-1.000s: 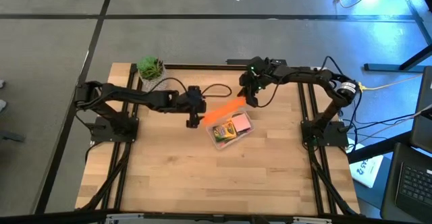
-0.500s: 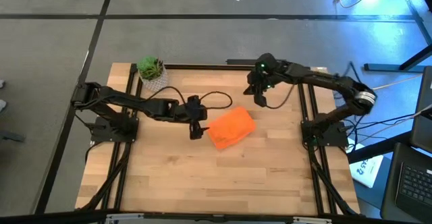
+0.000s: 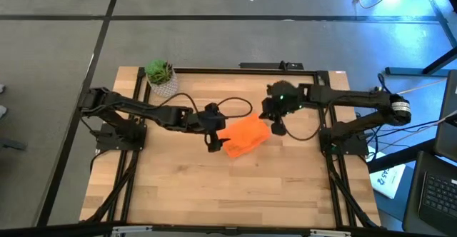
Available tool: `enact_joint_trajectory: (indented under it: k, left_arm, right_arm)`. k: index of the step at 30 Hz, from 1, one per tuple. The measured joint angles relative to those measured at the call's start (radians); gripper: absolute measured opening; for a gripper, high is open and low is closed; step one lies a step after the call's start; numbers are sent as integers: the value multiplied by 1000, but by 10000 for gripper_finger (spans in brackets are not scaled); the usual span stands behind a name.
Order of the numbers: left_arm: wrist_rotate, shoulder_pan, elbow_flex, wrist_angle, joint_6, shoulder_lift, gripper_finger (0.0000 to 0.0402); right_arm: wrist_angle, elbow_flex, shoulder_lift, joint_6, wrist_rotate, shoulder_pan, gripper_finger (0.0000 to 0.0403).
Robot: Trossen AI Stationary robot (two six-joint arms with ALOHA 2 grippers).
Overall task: Pack school essentials
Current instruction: Close the orange supply box
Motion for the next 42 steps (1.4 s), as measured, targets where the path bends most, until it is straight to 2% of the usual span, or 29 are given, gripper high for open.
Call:
enact_joint_trajectory:
  k: [4,10,22,25,33,37,42]
  left_arm:
    - [0,-8,-3,-17,-38,45,400]
    - [-23,-25,-3,-22,-41,57,400]
    - [-55,-70,-3,-138,-100,4,400]
    - [-60,-80,-3,-174,-138,-9,400]
    - [-100,-107,-3,-290,-189,-99,400]
    - [-116,-114,-3,-355,-217,-154,400]
    - [-139,-111,-3,-427,-280,-207,400]
  right_arm:
    - [6,0,51,68,59,71,7]
    - [5,0,169,113,73,132,7]
    - [61,7,395,124,67,152,7]
    - [99,9,421,148,59,150,7]
    - [302,1,442,337,85,101,7]
    - [312,0,442,407,174,72,7]
    - [319,0,442,478,182,53,7]
